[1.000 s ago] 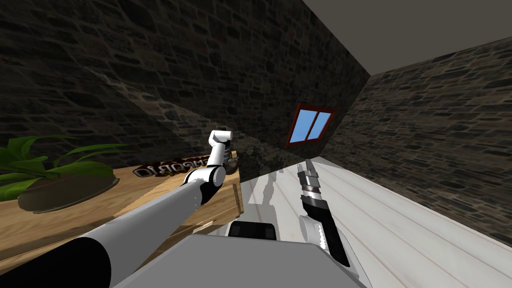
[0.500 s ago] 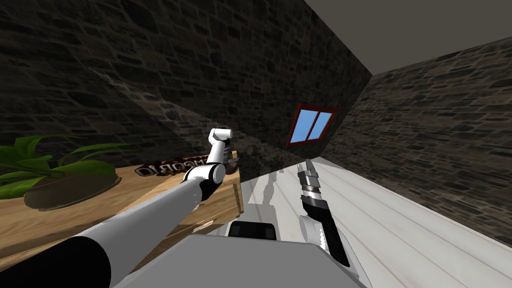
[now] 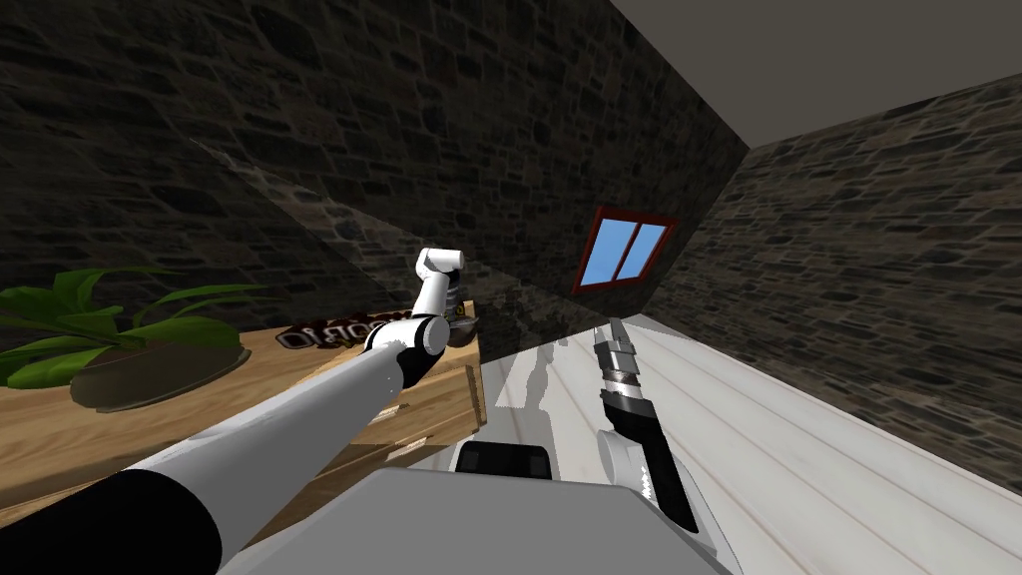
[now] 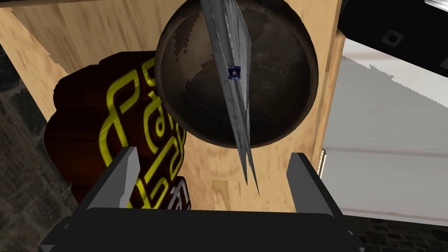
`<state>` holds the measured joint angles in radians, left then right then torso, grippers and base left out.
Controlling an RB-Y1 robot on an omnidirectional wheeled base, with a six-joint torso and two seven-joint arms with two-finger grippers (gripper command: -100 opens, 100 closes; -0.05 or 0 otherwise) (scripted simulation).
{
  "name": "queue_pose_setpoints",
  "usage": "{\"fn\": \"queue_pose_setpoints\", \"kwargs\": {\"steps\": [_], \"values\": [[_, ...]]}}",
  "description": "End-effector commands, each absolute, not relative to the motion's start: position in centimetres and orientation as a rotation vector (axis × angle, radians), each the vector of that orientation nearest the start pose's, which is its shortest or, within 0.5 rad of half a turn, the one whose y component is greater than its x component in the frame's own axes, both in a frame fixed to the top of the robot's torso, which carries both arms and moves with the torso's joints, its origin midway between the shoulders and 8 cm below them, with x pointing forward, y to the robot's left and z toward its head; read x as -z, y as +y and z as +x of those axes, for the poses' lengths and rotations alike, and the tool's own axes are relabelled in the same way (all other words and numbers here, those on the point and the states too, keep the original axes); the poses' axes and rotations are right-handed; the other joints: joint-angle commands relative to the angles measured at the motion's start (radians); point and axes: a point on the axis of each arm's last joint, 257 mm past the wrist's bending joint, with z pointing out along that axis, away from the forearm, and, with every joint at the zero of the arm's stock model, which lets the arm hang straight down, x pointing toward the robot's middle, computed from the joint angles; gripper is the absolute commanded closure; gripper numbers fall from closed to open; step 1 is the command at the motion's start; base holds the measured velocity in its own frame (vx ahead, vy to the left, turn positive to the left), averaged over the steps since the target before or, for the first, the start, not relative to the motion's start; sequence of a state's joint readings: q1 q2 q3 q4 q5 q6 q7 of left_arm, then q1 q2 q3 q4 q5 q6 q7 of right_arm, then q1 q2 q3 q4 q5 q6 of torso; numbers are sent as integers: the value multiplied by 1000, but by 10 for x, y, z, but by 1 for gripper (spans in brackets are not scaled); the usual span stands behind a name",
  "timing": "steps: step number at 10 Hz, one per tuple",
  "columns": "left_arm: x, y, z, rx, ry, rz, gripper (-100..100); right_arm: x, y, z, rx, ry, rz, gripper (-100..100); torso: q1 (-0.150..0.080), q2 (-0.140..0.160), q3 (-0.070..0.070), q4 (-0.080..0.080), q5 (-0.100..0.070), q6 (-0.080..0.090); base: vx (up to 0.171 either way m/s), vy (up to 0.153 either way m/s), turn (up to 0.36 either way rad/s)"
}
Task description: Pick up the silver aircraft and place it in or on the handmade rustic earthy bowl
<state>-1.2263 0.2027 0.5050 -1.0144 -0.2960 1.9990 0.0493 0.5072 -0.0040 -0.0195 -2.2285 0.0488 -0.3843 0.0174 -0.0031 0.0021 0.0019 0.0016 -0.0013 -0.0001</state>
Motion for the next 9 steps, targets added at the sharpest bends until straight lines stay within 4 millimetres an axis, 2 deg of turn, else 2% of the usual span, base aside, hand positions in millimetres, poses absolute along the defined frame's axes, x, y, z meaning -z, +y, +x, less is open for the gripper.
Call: {"fn": "queue_pose_setpoints", "kwargs": {"steps": [1, 2, 3, 4, 9], "values": [[109, 278, 539, 115, 1800, -2333, -100, 25, -289, 369, -1188, 764, 756, 0, 0, 0, 0, 0, 0, 0, -5, -9, 26], [104, 278, 540, 115, 1804, -2332, -100, 25, -289, 369, -1188, 764, 756, 0, 0, 0, 0, 0, 0, 0, -5, -9, 24], [107, 277, 540, 115, 1801, -2333, -100, 25, -289, 369, -1188, 764, 756, 0, 0, 0, 0, 0, 0, 0, 0, 0, 0], [106, 277, 540, 115, 1802, -2333, 0, 25, -289, 369, -1188, 764, 756, 0, 0, 0, 0, 0, 0, 0, 0, 0, 0], [106, 277, 540, 115, 1802, -2333, 0, 25, -289, 369, -1188, 764, 756, 0, 1, 0, 0, 0, 0, 0, 0, 0, 0]]}}
